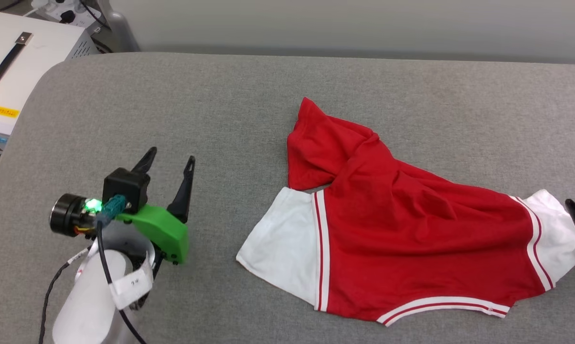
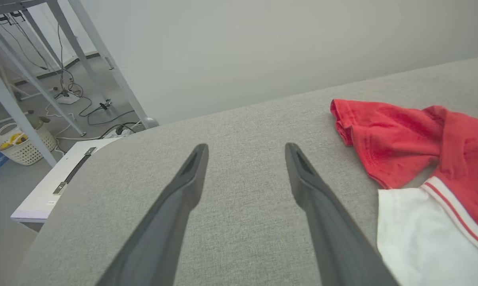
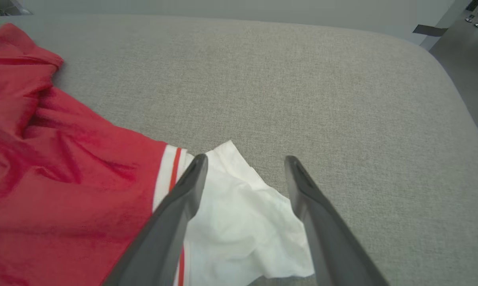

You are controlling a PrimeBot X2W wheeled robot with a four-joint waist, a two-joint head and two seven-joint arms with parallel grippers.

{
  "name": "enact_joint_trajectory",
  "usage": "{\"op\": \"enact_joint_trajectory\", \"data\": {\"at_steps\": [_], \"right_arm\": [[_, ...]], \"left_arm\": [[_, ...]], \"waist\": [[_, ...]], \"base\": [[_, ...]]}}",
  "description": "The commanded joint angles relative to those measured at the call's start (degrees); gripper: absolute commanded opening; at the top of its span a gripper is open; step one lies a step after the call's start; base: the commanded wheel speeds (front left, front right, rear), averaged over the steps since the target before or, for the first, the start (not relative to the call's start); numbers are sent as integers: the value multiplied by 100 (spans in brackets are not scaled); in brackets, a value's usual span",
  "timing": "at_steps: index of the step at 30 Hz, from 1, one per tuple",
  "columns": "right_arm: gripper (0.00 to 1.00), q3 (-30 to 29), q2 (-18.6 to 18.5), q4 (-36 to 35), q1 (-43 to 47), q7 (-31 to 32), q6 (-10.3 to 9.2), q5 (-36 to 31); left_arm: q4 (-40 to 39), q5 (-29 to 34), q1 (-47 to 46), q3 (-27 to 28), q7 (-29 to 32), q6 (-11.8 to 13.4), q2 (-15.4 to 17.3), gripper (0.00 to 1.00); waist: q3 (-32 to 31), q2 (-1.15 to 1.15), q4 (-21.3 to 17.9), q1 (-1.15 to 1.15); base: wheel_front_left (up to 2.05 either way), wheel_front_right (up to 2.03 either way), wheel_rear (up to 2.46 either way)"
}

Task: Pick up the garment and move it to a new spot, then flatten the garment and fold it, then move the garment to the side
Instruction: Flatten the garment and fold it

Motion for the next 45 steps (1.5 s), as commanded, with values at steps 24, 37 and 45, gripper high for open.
{"op": "enact_joint_trajectory", "data": {"at_steps": [24, 37, 45], "right_arm": [[100, -1457, 1249, -1877, 892, 1117, -4, -1460], [100, -1391, 1461, -1951, 784, 1221, -4, -1559], [100, -1448, 1197, -1952, 963, 1253, -4, -1486]], "left_arm": [[-651, -3395, -1694, -3687, 4461, -198, 1597, 100], [616, -3508, -1806, -4557, 4001, -198, 1362, 100], [726, -3755, -1892, -4690, 3108, -192, 1665, 0]], "waist": [[210, 0, -318, 0], [638, 0, -502, 0], [264, 0, -399, 0]], "base": [[0, 0, 0], [0, 0, 0], [0, 0, 0]]}}
